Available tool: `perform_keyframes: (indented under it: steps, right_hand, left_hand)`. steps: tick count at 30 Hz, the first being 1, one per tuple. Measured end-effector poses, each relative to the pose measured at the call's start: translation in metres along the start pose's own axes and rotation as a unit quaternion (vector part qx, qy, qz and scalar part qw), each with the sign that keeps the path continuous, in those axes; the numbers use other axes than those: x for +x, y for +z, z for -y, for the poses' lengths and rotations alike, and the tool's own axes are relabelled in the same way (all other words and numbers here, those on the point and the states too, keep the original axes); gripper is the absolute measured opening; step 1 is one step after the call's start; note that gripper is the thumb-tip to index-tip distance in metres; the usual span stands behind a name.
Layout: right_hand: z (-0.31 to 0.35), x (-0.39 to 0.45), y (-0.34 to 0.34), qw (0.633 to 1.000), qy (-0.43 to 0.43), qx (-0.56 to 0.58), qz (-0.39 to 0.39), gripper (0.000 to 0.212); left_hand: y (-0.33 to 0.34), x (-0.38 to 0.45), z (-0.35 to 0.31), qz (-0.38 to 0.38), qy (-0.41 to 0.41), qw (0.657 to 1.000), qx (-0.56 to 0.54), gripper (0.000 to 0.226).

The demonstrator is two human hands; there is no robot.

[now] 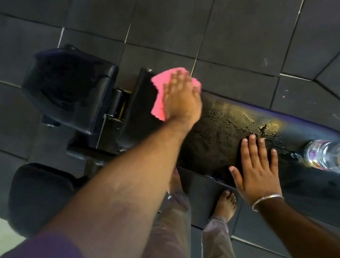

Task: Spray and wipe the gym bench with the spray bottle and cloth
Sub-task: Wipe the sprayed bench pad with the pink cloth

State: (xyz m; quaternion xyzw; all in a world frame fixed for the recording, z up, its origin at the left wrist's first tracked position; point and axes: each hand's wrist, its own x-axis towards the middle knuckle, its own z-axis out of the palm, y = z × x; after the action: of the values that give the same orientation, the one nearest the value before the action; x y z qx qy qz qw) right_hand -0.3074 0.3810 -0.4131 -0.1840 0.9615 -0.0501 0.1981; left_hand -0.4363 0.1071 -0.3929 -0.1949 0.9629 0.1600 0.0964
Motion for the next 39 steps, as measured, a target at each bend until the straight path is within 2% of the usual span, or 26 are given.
perform_keyframes:
  steps: [1, 3, 5, 7, 9, 11, 13, 14, 15, 16, 18, 20, 22, 23, 24, 26, 28, 31, 33, 34, 36, 39]
  right_hand:
    - [0.003, 0.001, -0.001, 1.0, 0.001, 0.012, 0.0, 0.082]
    - [0.003, 0.002, -0.003, 0.999, 0.013, 0.043, -0.01, 0.083]
    - [-0.001, -0.001, -0.005, 0.997, 0.023, 0.068, -0.018, 0.083]
    - [-0.007, -0.005, -0.005, 0.997, 0.021, 0.071, -0.015, 0.083]
    - [-0.014, -0.008, -0.005, 0.998, 0.015, 0.058, -0.003, 0.082]
    - [-0.02, -0.011, -0.003, 0.999, 0.002, 0.043, 0.004, 0.081]
    - [-0.025, -0.012, -0.002, 0.999, -0.009, 0.034, 0.005, 0.08]
    - [-0.025, -0.011, -0.002, 0.999, -0.011, 0.034, 0.003, 0.08]
    - [-0.026, -0.011, -0.002, 0.999, -0.012, 0.038, -0.001, 0.08]
    - [-0.025, -0.012, -0.002, 0.999, -0.01, 0.046, -0.007, 0.08]
    - [-0.025, -0.017, -0.001, 0.998, 0.0, 0.066, -0.024, 0.08]
    - [-0.026, -0.025, -0.001, 0.996, 0.012, 0.081, -0.036, 0.081]
    - [-0.03, -0.036, 0.0, 0.996, 0.012, 0.079, -0.041, 0.083]
    - [-0.033, -0.041, 0.0, 0.996, 0.011, 0.075, -0.04, 0.085]
    - [-0.037, -0.046, 0.0, 0.997, 0.012, 0.07, -0.034, 0.086]
    - [-0.045, -0.056, -0.001, 0.998, 0.011, 0.067, -0.018, 0.088]
    - [-0.054, -0.067, 0.0, 0.998, 0.014, 0.061, -0.017, 0.089]
    - [-0.066, -0.081, -0.001, 0.998, 0.033, 0.055, -0.012, 0.087]
    - [-0.071, -0.089, 0.001, 0.997, 0.058, 0.052, -0.022, 0.083]
    - [-0.073, -0.092, 0.002, 0.995, 0.078, 0.055, -0.029, 0.082]
    - [-0.077, -0.099, 0.005, 0.989, 0.126, 0.065, -0.035, 0.082]
    - [-0.084, -0.108, 0.009, 0.979, 0.181, 0.09, -0.036, 0.082]
  left_hand:
    - [0.008, -0.007, -0.018, 0.012, 0.047, 0.999, 0.006, 0.063]
    - [0.023, -0.044, -0.036, 0.044, 0.194, 0.98, 0.022, 0.064]
    - [0.027, -0.095, -0.013, 0.084, 0.337, 0.937, 0.042, 0.066]
    - [0.021, -0.13, 0.04, 0.096, 0.4, 0.909, 0.066, 0.067]
    - [0.007, -0.14, 0.092, 0.1, 0.375, 0.918, 0.081, 0.07]
    - [-0.002, -0.129, 0.109, 0.062, 0.284, 0.952, 0.096, 0.068]
    - [-0.002, -0.103, 0.077, 0.019, 0.122, 0.99, 0.062, 0.065]
    - [0.001, -0.089, 0.051, -0.003, 0.047, 0.998, 0.038, 0.066]
    - [0.007, -0.079, 0.024, -0.012, -0.004, 1.0, 0.021, 0.066]
    - [0.017, -0.075, 0.0, -0.012, -0.018, 1.0, 0.012, 0.067]
    - [0.038, -0.092, -0.04, 0.002, 0.054, 0.998, 0.02, 0.069]
    - [0.054, -0.145, -0.055, 0.039, 0.214, 0.975, 0.042, 0.069]
    - [0.06, -0.193, -0.029, 0.07, 0.341, 0.935, 0.068, 0.065]
    - [0.057, -0.203, -0.007, 0.075, 0.369, 0.923, 0.075, 0.066]
    - [0.051, -0.203, 0.014, 0.078, 0.377, 0.919, 0.078, 0.067]
    - [0.037, -0.185, 0.044, 0.069, 0.341, 0.932, 0.099, 0.072]
    - [0.027, -0.151, 0.045, 0.035, 0.231, 0.968, 0.092, 0.074]
    - [0.022, -0.089, -0.009, 0.019, 0.056, 0.997, 0.042, 0.066]
    - [0.031, -0.06, -0.059, 0.015, 0.022, 0.999, 0.029, 0.065]
    - [0.037, -0.054, -0.085, 0.017, 0.044, 0.998, 0.034, 0.064]
    - [0.056, -0.065, -0.131, 0.035, 0.142, 0.988, 0.055, 0.065]
    - [0.088, -0.14, -0.153, 0.061, 0.313, 0.942, 0.105, 0.072]
